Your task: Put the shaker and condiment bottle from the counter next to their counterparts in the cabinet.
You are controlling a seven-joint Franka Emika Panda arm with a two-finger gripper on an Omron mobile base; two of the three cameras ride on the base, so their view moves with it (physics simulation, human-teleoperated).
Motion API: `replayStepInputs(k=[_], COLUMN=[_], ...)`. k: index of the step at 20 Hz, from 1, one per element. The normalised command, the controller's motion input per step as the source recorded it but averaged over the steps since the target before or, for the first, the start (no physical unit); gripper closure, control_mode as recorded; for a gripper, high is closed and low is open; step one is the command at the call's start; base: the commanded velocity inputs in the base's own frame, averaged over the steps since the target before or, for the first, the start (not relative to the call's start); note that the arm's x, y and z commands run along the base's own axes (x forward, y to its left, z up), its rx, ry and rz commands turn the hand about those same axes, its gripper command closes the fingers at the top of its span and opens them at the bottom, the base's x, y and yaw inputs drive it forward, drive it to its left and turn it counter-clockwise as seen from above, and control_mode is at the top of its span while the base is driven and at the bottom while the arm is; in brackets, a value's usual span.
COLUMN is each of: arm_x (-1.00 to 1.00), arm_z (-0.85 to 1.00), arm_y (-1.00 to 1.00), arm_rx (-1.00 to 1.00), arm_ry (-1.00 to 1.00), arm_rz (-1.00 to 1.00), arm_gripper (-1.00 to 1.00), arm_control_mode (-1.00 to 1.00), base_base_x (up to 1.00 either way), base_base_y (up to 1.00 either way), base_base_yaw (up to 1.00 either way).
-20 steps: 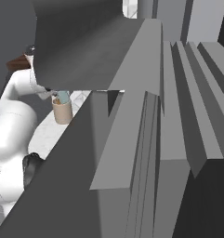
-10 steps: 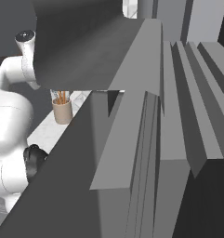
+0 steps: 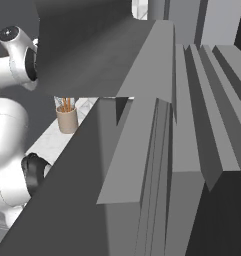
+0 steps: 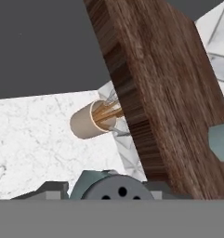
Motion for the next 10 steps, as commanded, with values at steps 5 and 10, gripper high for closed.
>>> replayStepInputs(k=[5, 10], arm_x=[-0.08, 0.01], arm_z=[0.62, 0.41], arm_y=[0.0, 0.0], arm_rx=[0.0, 0.0], arm_ry=[-0.01, 0.0], arm_rz=[0.01, 0.0], arm_gripper=[1.0, 1.0], arm_control_mode=[-1.0, -1.0], base_base_x=[0.0, 0.0], base_base_y=[0.0, 0.0], base_base_yaw=[0.0, 0.0])
